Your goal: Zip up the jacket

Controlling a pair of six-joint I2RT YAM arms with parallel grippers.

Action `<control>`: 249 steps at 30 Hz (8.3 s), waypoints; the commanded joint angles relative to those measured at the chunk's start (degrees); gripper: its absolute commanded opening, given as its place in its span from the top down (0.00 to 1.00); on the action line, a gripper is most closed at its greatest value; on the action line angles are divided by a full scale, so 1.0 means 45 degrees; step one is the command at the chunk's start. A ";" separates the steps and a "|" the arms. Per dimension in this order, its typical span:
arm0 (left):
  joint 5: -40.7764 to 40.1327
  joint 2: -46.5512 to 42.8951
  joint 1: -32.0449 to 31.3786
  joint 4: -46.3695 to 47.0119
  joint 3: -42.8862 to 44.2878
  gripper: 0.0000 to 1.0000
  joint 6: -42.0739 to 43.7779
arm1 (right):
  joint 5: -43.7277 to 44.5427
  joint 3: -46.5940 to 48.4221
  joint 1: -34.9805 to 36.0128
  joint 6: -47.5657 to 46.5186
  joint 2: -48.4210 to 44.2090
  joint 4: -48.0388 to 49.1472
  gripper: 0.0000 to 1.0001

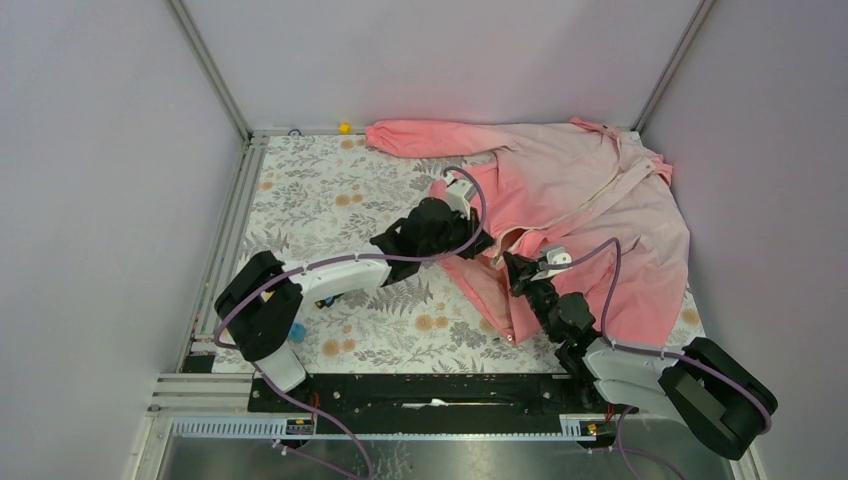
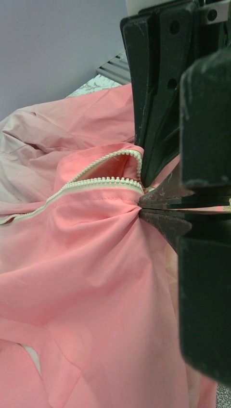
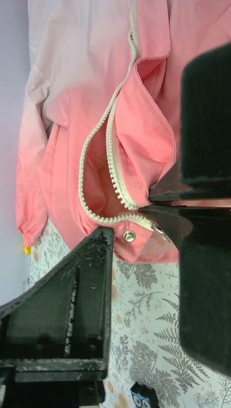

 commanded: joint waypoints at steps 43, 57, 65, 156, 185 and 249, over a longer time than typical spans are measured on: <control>0.6484 0.1054 0.2116 -0.1128 0.2219 1.00 -0.0928 | -0.2307 -0.2137 -0.0076 -0.0326 -0.0108 0.2066 1.00; 0.6375 0.0607 0.2310 -0.1173 0.2481 1.00 -0.1101 | -0.1736 -0.2189 -0.0093 0.0106 -0.0663 0.1040 1.00; 0.6400 0.0379 0.2306 -0.1033 0.2253 1.00 -0.1118 | -0.1561 -0.2040 -0.0079 0.0122 -0.0040 0.1277 1.00; 0.7420 0.1662 0.2023 -0.7198 0.5119 1.00 0.2047 | -0.2785 -0.1238 -0.0131 -0.1558 0.1116 0.2977 1.00; 0.8334 0.1110 0.2362 -0.6025 0.3980 0.69 0.1293 | -0.2671 -0.1745 -0.0144 -0.1248 0.0159 0.3106 1.00; 1.1759 0.1254 0.2804 -0.4592 0.2766 1.00 0.1829 | -0.3581 -0.2061 -0.0132 -0.0523 -0.3924 -0.0505 1.00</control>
